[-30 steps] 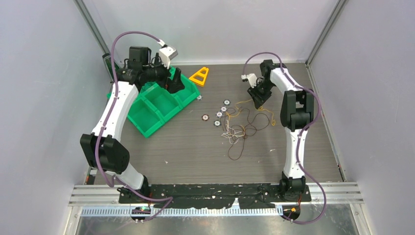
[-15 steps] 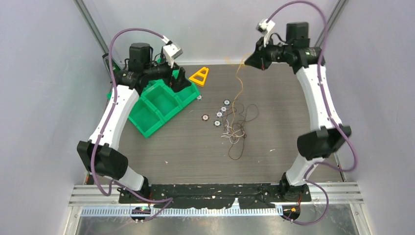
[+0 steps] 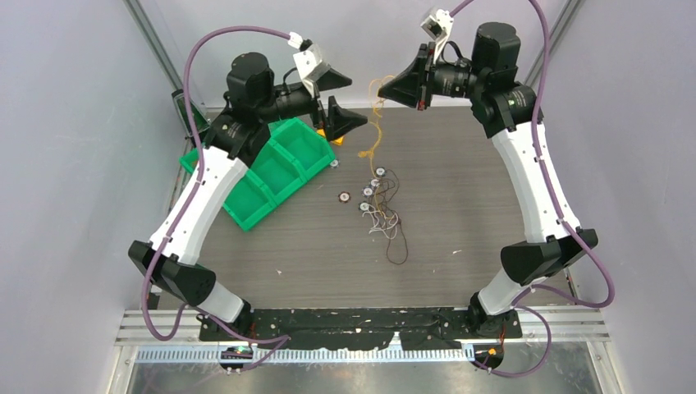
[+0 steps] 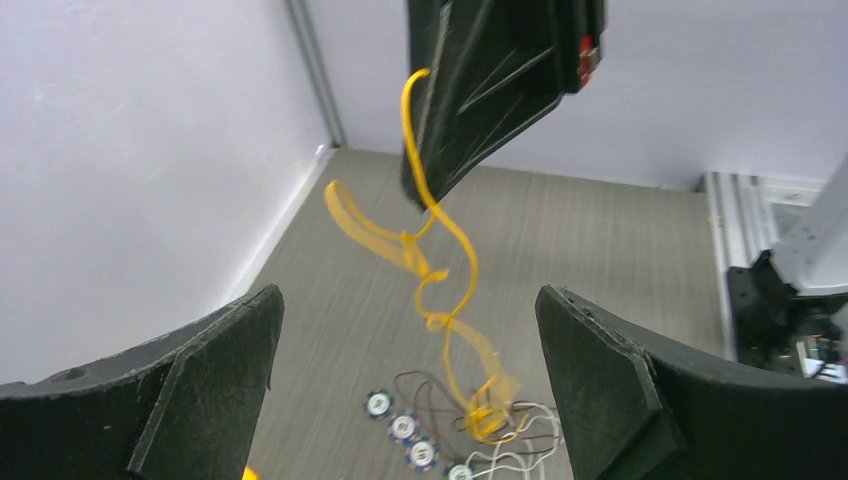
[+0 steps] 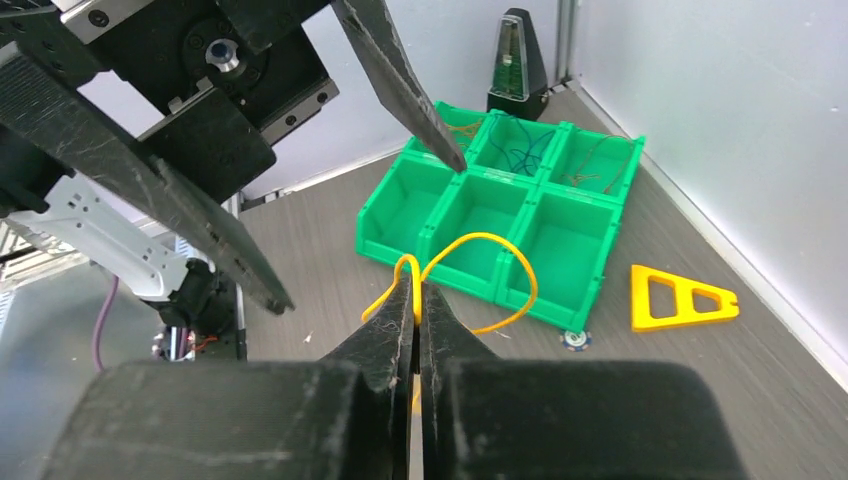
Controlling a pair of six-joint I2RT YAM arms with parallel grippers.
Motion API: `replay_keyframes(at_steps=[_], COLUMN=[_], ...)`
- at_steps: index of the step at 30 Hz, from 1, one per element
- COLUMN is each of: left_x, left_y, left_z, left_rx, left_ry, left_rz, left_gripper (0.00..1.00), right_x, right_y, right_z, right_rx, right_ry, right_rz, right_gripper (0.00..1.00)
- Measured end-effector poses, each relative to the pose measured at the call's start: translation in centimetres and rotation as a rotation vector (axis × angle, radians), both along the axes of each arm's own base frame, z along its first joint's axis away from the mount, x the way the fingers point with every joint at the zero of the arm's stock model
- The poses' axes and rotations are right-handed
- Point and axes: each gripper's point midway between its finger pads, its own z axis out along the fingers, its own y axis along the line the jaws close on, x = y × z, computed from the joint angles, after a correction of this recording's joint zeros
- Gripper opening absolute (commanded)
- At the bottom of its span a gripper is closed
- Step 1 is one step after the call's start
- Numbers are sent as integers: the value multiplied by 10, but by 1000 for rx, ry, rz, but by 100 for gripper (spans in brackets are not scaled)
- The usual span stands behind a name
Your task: Untangle the cables
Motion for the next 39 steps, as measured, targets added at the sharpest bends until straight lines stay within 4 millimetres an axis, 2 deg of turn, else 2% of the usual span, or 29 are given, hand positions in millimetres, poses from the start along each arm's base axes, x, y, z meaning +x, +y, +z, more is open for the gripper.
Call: replay_keyframes(at_steps=[2,6,8,10,13,14,15,16,17,18,19,21,22,25,27,29,31,35,37,39], left_x=[-8,-19,-20,-16,-9,-7,-6,-5,-5,-5,-5,-5,-2,10,17,24,26,28,29,30], left_y=[-6,-18,-24,-31,-39,-41,-42,-43,-43,-42,-41,-39,-34,-22,-14,-7,-5,-6,-6,-6], left_z=[1,-14,-24,-31,-45,-49,-54,-56,-60,-61,-62,-60,-57,-43,-28,-15,-7,4,8,11], left_rx=[-10,-14,-9,-8,-3,-1,-1,-3,-3,-8,-14,-27,-43,-96,-140,-177,-200,-231,-240,-247], left_ry=[14,72,110,145,211,222,249,262,275,281,291,307,323,359,373,372,374,382,387,389], left_rz=[-36,-104,-114,-110,-100,-100,-101,-101,-102,-101,-98,-93,-79,-38,-14,8,16,15,15,19], left_gripper=[100,99,89,66,8,0,0,0,0,0,0,0,0,0,0,0,0,0,0,0], right_x=[-3,-11,-13,-16,-17,-17,-16,-16,-15,-13,-10,-2,5,29,38,36,26,3,-6,-6], right_y=[6,14,18,21,24,24,24,24,24,21,18,9,1,-27,-43,-49,-48,-36,-25,-7], right_z=[-1,3,5,6,5,4,3,1,-3,-5,-9,-17,-24,-65,-109,-156,-211,-295,-316,-324], right_rx=[5,22,34,45,57,59,59,60,59,61,61,58,52,-9,-74,-135,-200,-291,-311,-311], right_ry=[19,26,33,39,52,56,60,66,77,94,111,133,137,149,186,241,314,395,392,359], right_rz=[14,46,64,80,95,96,97,97,95,85,76,50,24,-90,-157,-183,-184,-178,-164,-141], right_gripper=[6,5,5,5,5,7,22,32,55,65,80,90,91,94,96,98,99,100,100,99])
